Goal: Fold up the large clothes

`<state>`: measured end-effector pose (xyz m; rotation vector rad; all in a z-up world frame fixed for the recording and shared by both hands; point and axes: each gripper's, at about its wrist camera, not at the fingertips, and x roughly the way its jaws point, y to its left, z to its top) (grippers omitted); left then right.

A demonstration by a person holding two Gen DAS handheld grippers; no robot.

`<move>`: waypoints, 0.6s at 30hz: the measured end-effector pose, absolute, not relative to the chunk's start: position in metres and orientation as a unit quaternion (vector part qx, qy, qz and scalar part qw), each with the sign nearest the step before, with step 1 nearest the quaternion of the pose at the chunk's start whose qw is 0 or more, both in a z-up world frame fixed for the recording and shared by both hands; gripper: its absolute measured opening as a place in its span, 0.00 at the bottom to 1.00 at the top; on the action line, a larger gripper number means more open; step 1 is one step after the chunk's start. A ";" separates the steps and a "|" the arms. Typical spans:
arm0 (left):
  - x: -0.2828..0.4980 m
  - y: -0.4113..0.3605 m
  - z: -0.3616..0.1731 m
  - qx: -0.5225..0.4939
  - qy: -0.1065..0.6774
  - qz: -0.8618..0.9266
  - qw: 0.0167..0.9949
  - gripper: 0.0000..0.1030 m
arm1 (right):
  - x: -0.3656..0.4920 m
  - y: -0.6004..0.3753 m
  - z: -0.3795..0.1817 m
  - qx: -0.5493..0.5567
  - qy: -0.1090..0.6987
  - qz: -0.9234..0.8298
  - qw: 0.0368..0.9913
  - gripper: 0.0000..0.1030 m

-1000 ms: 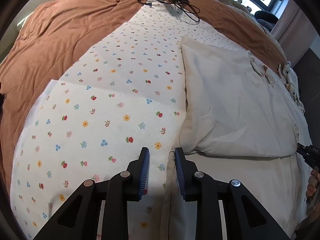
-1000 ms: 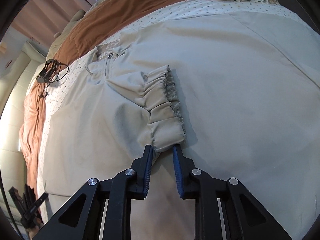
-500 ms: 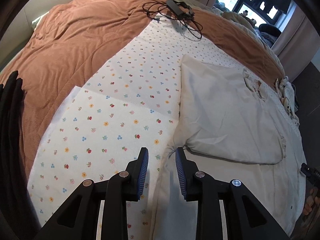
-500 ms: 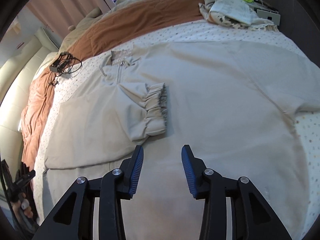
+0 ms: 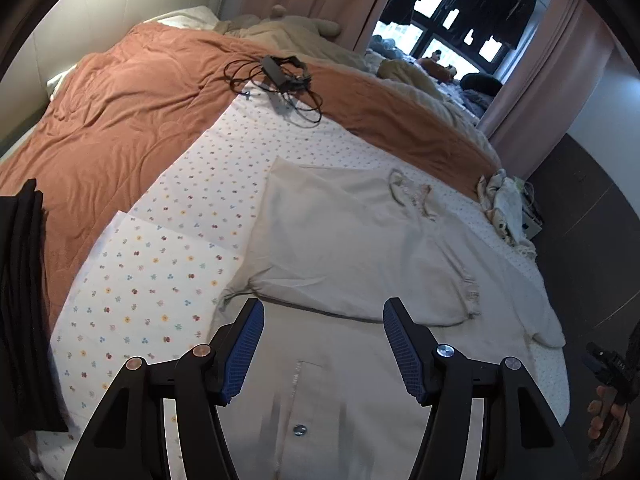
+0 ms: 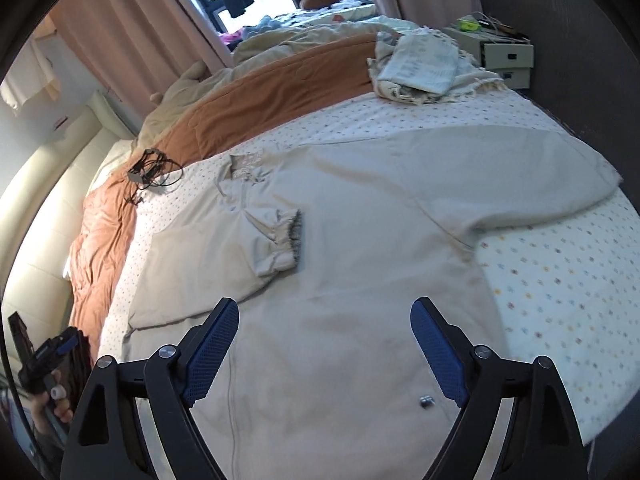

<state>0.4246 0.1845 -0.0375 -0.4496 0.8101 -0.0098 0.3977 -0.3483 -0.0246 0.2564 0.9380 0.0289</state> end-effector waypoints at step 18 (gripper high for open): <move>0.326 0.111 0.072 -0.132 0.322 -0.053 0.936 0.93 | 0.301 -0.380 0.033 0.153 0.378 0.004 0.913 0.86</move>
